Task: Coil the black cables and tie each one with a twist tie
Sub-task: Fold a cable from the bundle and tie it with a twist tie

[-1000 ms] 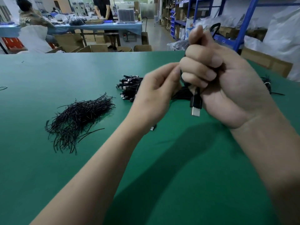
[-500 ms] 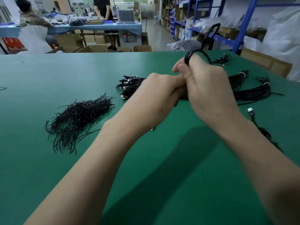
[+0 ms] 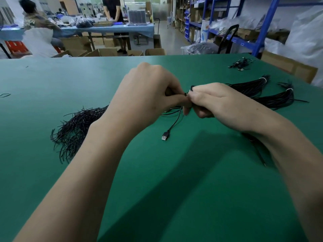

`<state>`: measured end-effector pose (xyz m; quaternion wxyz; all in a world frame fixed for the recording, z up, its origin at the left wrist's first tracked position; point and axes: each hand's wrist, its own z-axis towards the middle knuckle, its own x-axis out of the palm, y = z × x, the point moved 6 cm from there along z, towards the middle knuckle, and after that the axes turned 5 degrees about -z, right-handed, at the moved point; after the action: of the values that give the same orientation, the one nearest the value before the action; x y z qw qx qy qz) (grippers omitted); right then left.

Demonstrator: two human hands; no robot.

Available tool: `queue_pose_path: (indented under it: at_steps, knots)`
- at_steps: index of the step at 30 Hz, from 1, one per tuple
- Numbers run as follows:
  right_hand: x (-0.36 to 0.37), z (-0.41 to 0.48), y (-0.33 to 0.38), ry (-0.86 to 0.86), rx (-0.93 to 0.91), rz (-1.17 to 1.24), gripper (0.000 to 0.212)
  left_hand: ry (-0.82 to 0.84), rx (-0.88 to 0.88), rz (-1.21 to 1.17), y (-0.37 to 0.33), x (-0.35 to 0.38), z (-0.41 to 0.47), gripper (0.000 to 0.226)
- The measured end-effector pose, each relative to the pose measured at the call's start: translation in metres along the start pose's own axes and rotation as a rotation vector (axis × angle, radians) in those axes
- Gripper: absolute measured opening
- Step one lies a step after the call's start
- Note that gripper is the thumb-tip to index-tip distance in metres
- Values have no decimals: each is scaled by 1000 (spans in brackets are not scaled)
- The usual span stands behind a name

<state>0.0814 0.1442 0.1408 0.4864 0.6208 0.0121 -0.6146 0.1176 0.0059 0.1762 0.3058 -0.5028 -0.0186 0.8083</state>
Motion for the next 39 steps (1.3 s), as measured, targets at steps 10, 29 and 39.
queue_pose_path:
  at_steps: [10,29,39]
  knots:
    - [10,-9,-5,278,53,98,33,139,141,-88,9,11,0,26]
    - [-19,-7,0,37,-54,-28,20,220,1,-564,24,27,-6,23]
    - [18,-22,-27,506,131,406,64,199,129,-307,7,16,-5,14]
